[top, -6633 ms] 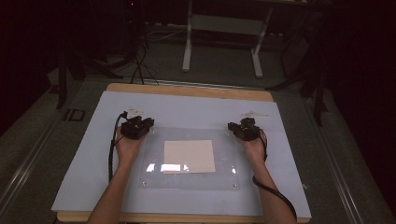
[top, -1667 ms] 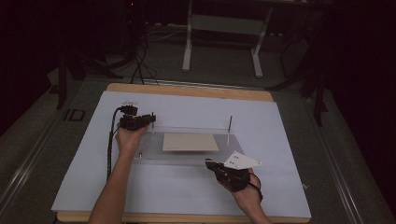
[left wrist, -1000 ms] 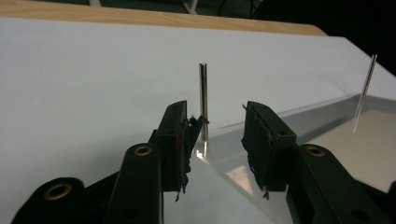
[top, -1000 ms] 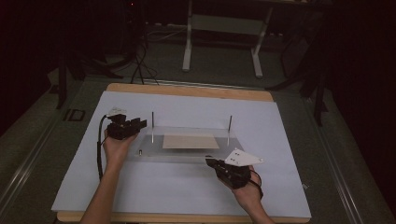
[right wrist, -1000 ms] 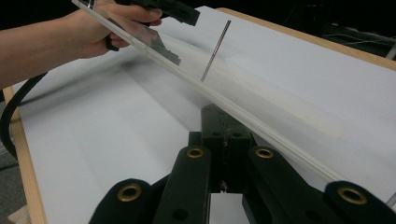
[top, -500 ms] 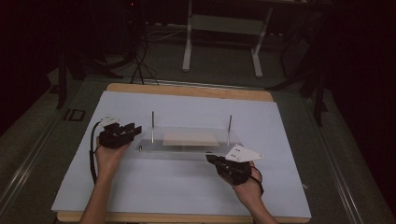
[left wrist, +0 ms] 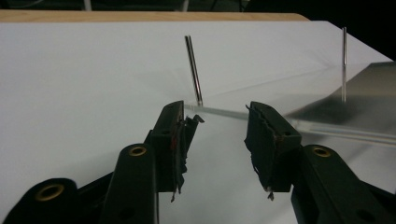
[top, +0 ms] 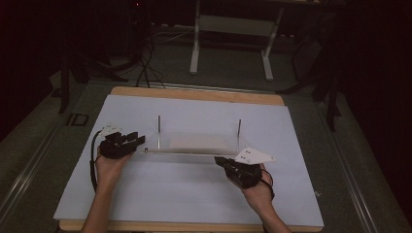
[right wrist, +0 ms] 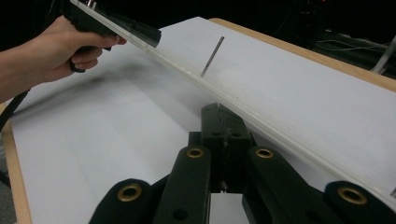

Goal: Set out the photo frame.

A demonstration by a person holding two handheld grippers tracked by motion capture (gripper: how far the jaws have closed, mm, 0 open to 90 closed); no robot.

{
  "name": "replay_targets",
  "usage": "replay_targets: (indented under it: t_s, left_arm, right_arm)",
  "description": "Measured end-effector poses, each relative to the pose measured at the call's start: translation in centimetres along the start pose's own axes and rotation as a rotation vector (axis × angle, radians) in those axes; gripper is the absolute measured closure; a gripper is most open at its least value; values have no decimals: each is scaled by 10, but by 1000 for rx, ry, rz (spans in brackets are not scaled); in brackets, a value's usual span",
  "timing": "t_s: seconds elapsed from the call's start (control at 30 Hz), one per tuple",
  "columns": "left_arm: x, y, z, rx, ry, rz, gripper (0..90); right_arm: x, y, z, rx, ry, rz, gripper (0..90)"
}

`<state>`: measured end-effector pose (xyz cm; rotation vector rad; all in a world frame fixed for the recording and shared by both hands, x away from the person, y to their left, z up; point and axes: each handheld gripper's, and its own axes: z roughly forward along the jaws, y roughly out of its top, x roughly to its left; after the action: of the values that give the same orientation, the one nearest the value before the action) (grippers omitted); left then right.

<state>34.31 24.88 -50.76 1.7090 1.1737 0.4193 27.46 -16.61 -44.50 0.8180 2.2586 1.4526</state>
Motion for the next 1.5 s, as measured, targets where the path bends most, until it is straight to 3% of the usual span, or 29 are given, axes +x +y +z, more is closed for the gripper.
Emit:
replay_targets:
  t_s: [0.43,0.73,0.83,1.0,1.17,1.33,1.37,1.4,1.5]
  left_arm:
    - [-6,0,-2,13,-24,43,571]
    - [-11,0,-1,1,-48,68,633]
    - [-12,1,0,-3,-44,73,622]
    - [-15,3,-1,-11,-37,77,520]
    - [-20,5,-1,-26,-29,116,462]
    - [-31,12,3,-40,-54,190,420]
    - [-31,12,3,-40,-54,190,417]
    - [-35,15,4,-49,-60,219,406]
    - [-41,19,5,-63,-73,243,383]
  right_arm:
    - [-6,10,1,-4,0,6,900]
    - [-9,15,1,-15,-4,15,900]
    - [-11,17,1,-21,-7,22,900]
    - [-13,20,1,-22,-7,24,900]
    - [-16,22,1,-28,-12,30,900]
    - [-18,24,1,-30,-17,28,900]
    - [-18,24,1,-30,-17,28,900]
    - [-18,24,1,-31,-18,29,900]
    - [-20,25,1,-32,-21,31,900]
